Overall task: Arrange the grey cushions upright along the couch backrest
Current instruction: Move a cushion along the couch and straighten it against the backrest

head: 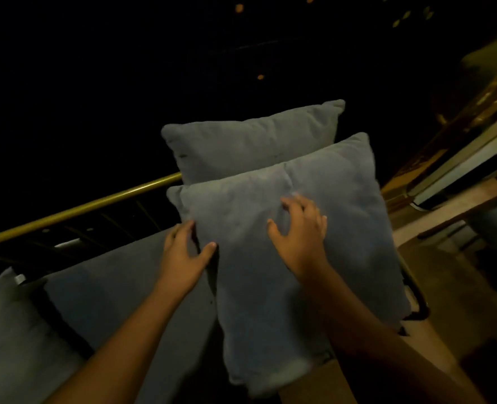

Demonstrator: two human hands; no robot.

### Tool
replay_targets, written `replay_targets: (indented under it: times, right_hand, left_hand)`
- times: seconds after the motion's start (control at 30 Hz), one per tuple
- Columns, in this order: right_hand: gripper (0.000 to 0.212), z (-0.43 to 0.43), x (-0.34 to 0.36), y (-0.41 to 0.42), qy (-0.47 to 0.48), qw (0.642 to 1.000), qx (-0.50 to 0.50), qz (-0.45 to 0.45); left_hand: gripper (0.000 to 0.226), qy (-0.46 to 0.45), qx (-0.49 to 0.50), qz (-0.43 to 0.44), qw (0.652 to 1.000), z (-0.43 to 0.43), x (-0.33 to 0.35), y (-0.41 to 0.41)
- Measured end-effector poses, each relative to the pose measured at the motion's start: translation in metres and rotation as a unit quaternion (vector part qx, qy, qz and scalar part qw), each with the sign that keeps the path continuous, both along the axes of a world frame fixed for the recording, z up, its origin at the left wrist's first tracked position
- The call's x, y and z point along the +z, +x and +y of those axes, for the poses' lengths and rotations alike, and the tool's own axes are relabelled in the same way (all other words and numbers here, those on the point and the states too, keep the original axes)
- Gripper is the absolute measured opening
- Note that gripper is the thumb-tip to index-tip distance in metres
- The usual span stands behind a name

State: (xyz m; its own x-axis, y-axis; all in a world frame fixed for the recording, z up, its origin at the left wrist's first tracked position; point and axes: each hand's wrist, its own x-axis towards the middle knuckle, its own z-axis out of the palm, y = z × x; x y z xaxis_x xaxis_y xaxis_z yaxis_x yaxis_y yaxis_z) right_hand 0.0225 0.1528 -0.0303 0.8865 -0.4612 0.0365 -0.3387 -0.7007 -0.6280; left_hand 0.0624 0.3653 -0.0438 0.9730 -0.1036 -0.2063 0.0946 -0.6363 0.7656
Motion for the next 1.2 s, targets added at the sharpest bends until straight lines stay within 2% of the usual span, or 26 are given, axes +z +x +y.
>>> replay_targets:
  times: [0.13, 0.27, 0.33, 0.4, 0.47, 0.53, 0.63, 0.77, 0.83, 0.93, 1.0, 1.07, 1.13, 1.2]
  right_hand:
    - [0.050, 0.100, 0.004, 0.000, 0.098, 0.984, 0.145, -0.012]
    - [0.053, 0.210, -0.003, -0.001, 0.131, 0.960, 0.246, 0.028]
    - [0.053, 0.268, -0.012, -0.002, 0.127, 0.947, 0.283, 0.083]
    - [0.064, 0.325, -0.026, -0.002, 0.148, 0.928, 0.314, 0.139]
    - [0.074, 0.379, -0.042, -0.002, 0.183, 0.907, 0.331, 0.185]
    - [0.072, 0.429, -0.053, -0.001, 0.191, 0.882, 0.361, 0.235]
    - [0.071, 0.491, -0.077, 0.005, 0.171, 0.867, 0.375, 0.280]
    - [0.076, 0.557, -0.122, 0.017, 0.159, 0.853, 0.366, 0.337]
    - [0.073, 0.583, -0.138, 0.027, 0.157, 0.854, 0.348, 0.353]
    - [0.072, 0.609, -0.162, 0.047, 0.161, 0.859, 0.334, 0.352]
    - [0.071, 0.617, -0.178, 0.062, 0.170, 0.880, 0.315, 0.312]
    - [0.073, 0.622, -0.194, 0.072, 0.185, 0.887, 0.304, 0.296]
    - [0.083, 0.628, -0.210, 0.080, 0.196, 0.888, 0.281, 0.307]
    - [0.085, 0.632, -0.224, 0.083, 0.221, 0.888, 0.258, 0.312]
  left_hand:
    - [0.035, -0.011, 0.041, 0.014, 0.999, 0.079, 0.005, -0.032]
    - [0.021, -0.029, 0.099, 0.041, 0.994, 0.184, 0.001, -0.067]
    - [0.017, -0.041, 0.159, 0.049, 0.985, 0.243, -0.006, -0.081]
    - [0.017, -0.053, 0.215, 0.074, 0.972, 0.302, -0.014, -0.095]
    - [0.025, -0.054, 0.269, 0.104, 0.956, 0.360, -0.022, -0.110]
    - [0.032, -0.050, 0.313, 0.123, 0.941, 0.413, -0.031, -0.119]
    - [0.024, -0.018, 0.331, 0.135, 0.934, 0.482, -0.044, -0.128]
    - [0.042, 0.009, 0.267, 0.104, 0.958, 0.562, -0.066, -0.128]
    - [0.034, -0.003, 0.293, 0.162, 0.942, 0.603, -0.100, -0.129]
    - [0.017, -0.054, 0.379, 0.226, 0.896, 0.662, -0.184, -0.140]
    - [0.029, -0.067, 0.447, 0.227, 0.863, 0.674, -0.186, -0.128]
    - [0.046, -0.037, 0.484, 0.243, 0.840, 0.681, -0.179, -0.111]
    - [0.062, -0.015, 0.493, 0.244, 0.835, 0.691, -0.190, -0.104]
    - [0.082, -0.020, 0.483, 0.236, 0.843, 0.700, -0.202, -0.107]
